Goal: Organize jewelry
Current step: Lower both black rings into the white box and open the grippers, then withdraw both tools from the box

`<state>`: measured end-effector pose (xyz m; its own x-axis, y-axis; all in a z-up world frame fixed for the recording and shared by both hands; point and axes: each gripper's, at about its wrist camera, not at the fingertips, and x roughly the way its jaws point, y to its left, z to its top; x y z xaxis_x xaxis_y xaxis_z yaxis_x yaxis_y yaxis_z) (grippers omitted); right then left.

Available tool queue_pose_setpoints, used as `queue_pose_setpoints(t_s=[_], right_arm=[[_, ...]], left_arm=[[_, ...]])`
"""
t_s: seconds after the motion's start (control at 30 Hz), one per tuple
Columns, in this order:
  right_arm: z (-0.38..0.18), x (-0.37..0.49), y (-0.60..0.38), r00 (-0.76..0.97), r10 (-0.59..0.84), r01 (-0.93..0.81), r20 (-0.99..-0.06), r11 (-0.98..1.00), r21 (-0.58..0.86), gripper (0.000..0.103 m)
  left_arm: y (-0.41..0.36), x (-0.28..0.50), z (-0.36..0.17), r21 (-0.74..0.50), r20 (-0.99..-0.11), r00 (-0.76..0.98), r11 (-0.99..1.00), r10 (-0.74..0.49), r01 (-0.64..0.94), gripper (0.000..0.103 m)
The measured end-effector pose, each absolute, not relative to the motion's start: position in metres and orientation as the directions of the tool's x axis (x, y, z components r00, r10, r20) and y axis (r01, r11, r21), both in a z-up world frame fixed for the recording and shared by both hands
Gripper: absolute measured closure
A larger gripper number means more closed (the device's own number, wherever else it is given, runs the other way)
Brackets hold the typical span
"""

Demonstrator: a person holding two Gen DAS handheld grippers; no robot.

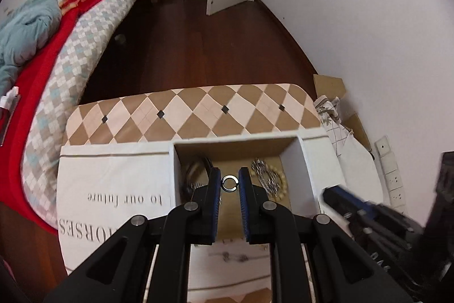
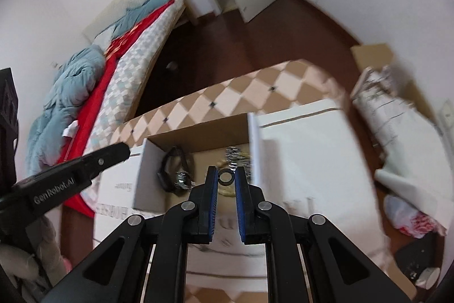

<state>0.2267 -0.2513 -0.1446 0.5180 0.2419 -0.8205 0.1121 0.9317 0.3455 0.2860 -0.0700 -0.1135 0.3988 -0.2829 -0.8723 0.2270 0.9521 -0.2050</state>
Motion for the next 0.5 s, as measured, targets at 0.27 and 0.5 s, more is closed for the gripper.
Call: queue_pose_setpoints(t_s=[0.27, 0.5], right_arm=[[-0.179, 0.268, -0.248, 0.374, 0.347, 0.155, -0.860, 0.891, 0.427, 0.081], [-0.167, 0.261, -0.254, 0.392, 0.285, 0.183, -0.875, 0.907, 0.378, 0.053]], left_arm=[[-0.065, 0.321, -0.120, -0.256, -0.895, 0.312, 0.940, -0.319, 0.226, 0.086], [-0.047, 0.316, -0.112, -0.194, -0.893, 0.374, 0.964, -0.250, 0.181, 0.033]])
